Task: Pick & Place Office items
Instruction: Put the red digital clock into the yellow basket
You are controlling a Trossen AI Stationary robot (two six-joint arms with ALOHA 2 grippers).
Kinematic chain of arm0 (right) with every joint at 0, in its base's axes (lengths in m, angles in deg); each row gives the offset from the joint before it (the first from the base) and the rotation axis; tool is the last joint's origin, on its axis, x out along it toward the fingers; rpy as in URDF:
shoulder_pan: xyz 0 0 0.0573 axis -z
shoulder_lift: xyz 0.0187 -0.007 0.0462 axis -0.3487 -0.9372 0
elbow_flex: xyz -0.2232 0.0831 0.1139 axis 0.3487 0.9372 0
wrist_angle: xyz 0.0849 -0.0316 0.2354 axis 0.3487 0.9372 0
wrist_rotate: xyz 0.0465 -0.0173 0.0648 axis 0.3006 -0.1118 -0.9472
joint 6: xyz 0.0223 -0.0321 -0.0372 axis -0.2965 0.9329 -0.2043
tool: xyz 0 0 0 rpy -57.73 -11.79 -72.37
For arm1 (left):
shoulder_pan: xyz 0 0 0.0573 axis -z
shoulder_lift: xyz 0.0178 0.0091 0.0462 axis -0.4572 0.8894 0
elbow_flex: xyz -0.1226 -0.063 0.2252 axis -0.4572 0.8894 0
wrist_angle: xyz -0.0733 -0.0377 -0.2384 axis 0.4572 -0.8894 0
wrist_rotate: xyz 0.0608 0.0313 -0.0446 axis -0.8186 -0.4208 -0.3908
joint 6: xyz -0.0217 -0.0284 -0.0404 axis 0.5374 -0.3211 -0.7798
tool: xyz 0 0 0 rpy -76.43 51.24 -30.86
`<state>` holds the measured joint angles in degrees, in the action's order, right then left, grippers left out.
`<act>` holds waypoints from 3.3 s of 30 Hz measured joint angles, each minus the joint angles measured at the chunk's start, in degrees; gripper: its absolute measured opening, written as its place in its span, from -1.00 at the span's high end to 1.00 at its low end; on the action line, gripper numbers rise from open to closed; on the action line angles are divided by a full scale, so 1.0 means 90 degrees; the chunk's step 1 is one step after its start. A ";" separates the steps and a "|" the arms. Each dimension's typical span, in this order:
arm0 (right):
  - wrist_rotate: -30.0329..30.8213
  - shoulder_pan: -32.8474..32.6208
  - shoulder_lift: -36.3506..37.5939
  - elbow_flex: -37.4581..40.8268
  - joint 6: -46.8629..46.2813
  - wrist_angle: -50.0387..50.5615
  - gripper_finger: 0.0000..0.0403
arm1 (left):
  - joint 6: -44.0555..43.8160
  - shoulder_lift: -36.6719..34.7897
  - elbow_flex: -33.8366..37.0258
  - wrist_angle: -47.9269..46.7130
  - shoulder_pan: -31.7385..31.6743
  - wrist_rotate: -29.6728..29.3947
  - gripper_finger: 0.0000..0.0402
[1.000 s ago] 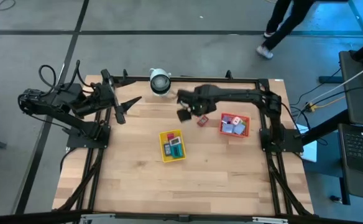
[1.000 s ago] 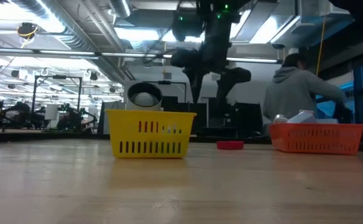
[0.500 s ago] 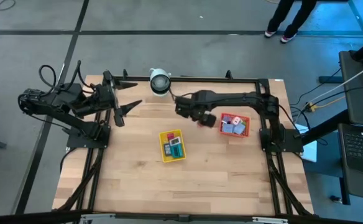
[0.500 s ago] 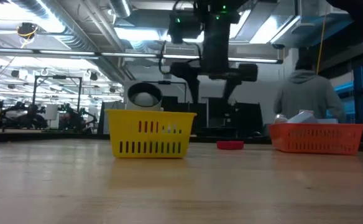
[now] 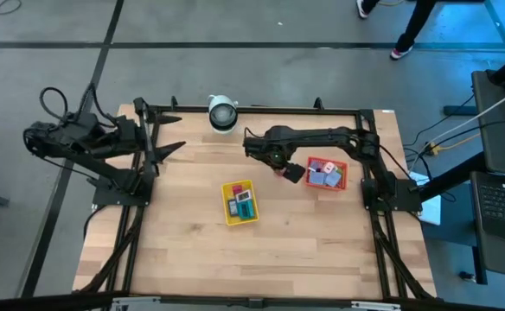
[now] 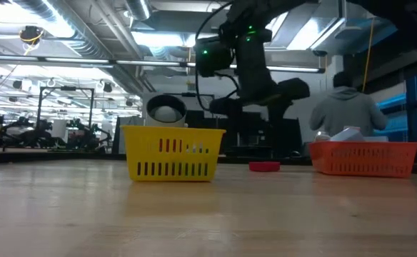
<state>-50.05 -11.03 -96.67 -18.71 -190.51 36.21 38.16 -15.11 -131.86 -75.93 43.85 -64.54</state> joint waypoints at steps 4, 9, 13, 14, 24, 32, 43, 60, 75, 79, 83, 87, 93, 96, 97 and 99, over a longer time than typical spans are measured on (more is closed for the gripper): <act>0.0022 0.0134 -0.0184 0.0001 0.0008 -0.0535 -0.41 | 0.0002 -0.0139 0.0000 0.0012 0.0021 -0.0002 -0.36; -0.0080 0.0369 -0.0252 0.0003 0.0169 -0.0681 -0.41 | 0.0002 -0.0227 0.0000 0.0011 0.0021 -0.0015 -0.36; -0.0131 0.0531 -0.0252 0.0001 0.0507 -0.0731 -0.41 | 0.0007 -0.0262 0.0000 0.0009 0.0021 -0.0071 -0.36; -0.0176 0.0560 -0.0252 0.0001 0.0626 -0.0745 -0.41 | 0.0010 -0.0262 0.0000 0.0009 0.0021 -0.0079 -0.36; -0.0810 0.0492 -0.0076 0.0793 0.0932 -0.1179 -0.41 | 0.0012 -0.0262 0.0000 0.0004 0.0021 -0.0105 -0.36; -0.0684 0.0421 0.0353 0.1752 0.0475 -0.1954 -0.41 | 0.0012 -0.0255 0.0000 0.0003 0.0021 -0.0112 -0.36; -0.0720 0.0550 0.0792 0.2911 0.0327 -0.3410 -0.41 | 0.0015 -0.0255 0.0000 0.0096 0.0021 -0.0121 -0.36; -0.0618 0.0673 0.0787 0.2964 0.0564 -0.3352 -0.03 | 0.0012 -0.0125 0.0000 0.0299 0.0021 -0.0184 -0.36; -0.0172 -0.0197 0.0800 0.2287 0.1406 -0.3174 0.20 | 0.0012 -0.0046 0.0000 0.0405 0.0021 -0.0191 -0.36; -0.0500 -0.1055 0.1127 0.1924 0.1626 -0.2538 0.20 | 0.0061 -0.0064 0.0000 0.0403 0.0021 -0.0291 -0.36; -0.0259 -0.1796 0.1420 0.1433 0.1536 -0.2435 0.21 | 0.0073 -0.0066 0.0000 0.0398 0.0019 -0.0351 -0.36; 0.0301 -0.2208 0.1352 0.0791 0.1617 -0.2481 0.21 | 0.0114 -0.0063 0.0000 0.0378 0.0019 -0.0444 -0.36; 0.0124 -0.2149 0.0439 0.0255 0.2032 -0.2924 0.21 | 0.0114 -0.0063 0.0000 0.0374 0.0019 -0.0467 -0.36; 0.0046 -0.2136 0.0151 -0.0064 0.2204 -0.2928 0.20 | 0.0112 -0.0066 0.0000 0.0401 0.0019 -0.0469 -0.36; 0.0051 -0.2139 0.0104 -0.0161 0.2257 -0.2976 0.20 | 0.0112 -0.0066 0.0000 0.0403 0.0020 -0.0469 -0.36; 0.0107 -0.2160 0.0026 -0.0281 0.2381 -0.3106 0.15 | 0.0112 -0.0057 -0.0001 0.0400 0.0020 -0.0469 -0.36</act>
<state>-49.09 -30.47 -96.44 -21.24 -169.08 8.26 39.17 -15.62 -131.87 -72.33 44.04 -68.76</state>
